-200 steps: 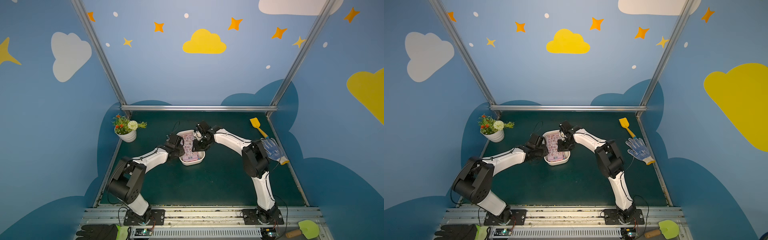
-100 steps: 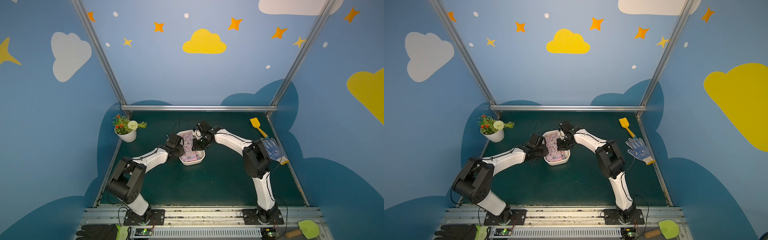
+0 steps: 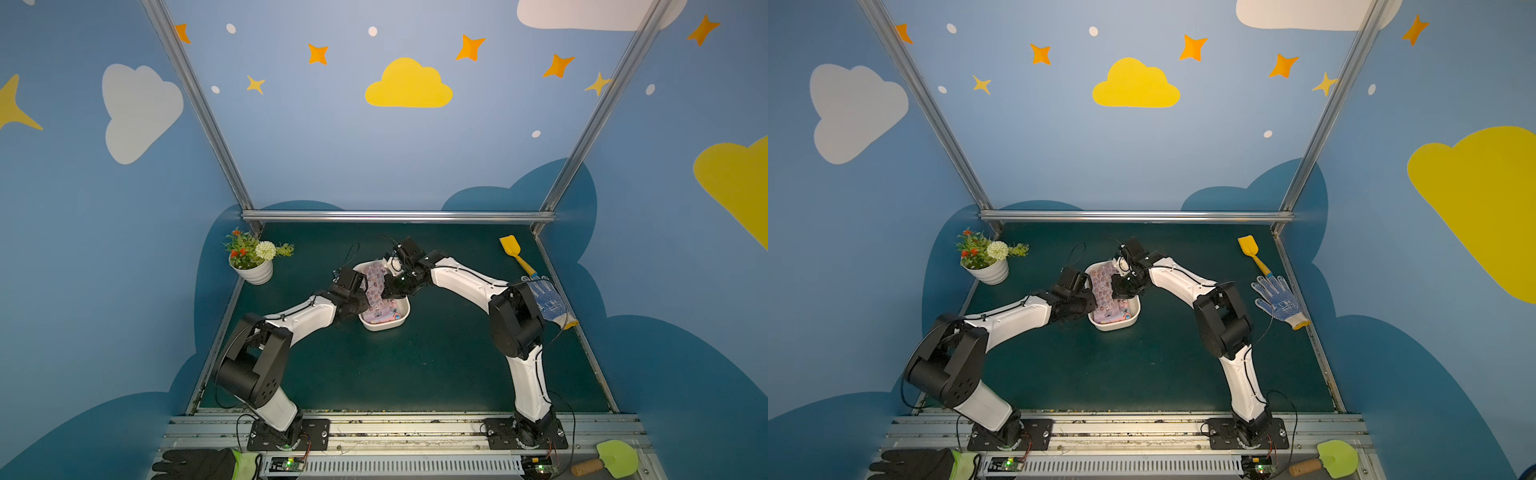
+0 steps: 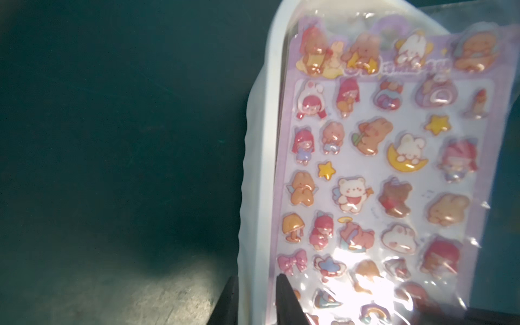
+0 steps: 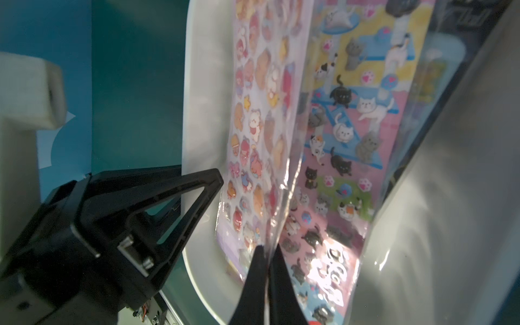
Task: Take the stickers out of the storage box
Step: Pick up the sticker from the storage box.
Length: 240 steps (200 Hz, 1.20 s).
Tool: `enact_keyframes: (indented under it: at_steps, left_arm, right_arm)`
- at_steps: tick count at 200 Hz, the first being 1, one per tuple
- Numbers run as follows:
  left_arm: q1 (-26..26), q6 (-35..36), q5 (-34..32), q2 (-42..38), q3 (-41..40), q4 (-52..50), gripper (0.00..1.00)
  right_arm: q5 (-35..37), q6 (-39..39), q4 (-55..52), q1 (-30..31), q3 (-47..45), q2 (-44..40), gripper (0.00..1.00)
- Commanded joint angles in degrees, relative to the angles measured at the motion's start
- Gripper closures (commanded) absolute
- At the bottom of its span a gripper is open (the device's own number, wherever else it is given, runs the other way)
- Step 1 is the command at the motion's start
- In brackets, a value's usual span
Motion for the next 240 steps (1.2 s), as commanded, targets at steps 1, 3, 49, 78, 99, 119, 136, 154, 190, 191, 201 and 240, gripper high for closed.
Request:
enact_keyframes:
  at_steps: [1,3,49,78,99,119,136,154,190,191,201,240]
  left_arm:
    - [0.4,0.1,-0.5,-1.8,1.1,-1.6,0.75]
    - [0.4,0.0,-0.5,-1.8,1.1,-1.7,0.75]
    - [0.4,0.3,-0.6,-2.8,1.2,-2.4,0.75]
    - [0.6,0.3,-0.8,-3.5,1.1,-2.7,0.74]
    - [0.5,0.3,-0.8,-3.6,1.0,-2.6,0.74]
    - [0.5,0.1,-0.6,-3.6,0.8,-2.5,0.74]
    - [0.5,0.0,-0.4,-3.6,0.6,-2.4,0.74]
    - [0.6,-0.1,-0.3,-3.8,0.4,-2.5,0.74]
    - [0.5,0.2,-0.8,-3.9,0.0,-2.6,0.74]
    - [0.5,0.2,-0.8,-3.9,0.0,-2.6,0.74]
    - [0.5,0.3,-0.8,-3.8,0.1,-2.7,0.75]
    - [0.6,1.2,-0.9,-2.7,1.7,-4.4,0.82]
  right_arm:
    - [0.2,-0.5,-0.6,-0.5,-0.1,-2.9,1.00]
    - [0.2,-0.5,-0.7,-0.6,-0.1,-3.1,1.00]
    - [0.0,-1.5,-2.1,-1.5,0.1,-6.1,1.00]
    - [-0.4,-2.2,-3.4,-2.4,-0.1,-8.1,1.00]
    - [-0.8,-2.4,-3.8,-2.9,-0.7,-8.9,1.00]
    - [-1.6,-2.5,-3.8,-3.1,-1.7,-8.9,1.00]
    - [-2.1,-2.5,-3.6,-3.2,-2.7,-8.5,0.99]
    - [-2.6,-2.4,-3.1,-3.4,-4.2,-8.5,0.99]
    - [-4.0,-1.6,-1.2,-4.5,-6.8,-9.3,1.00]
    - [-4.0,-1.6,-1.2,-4.5,-6.8,-9.3,1.00]
    - [-4.6,-1.6,-1.1,-4.9,-6.9,-9.7,1.00]
    - [-7.8,-2.3,-1.5,-7.2,-6.9,-13.1,1.00]
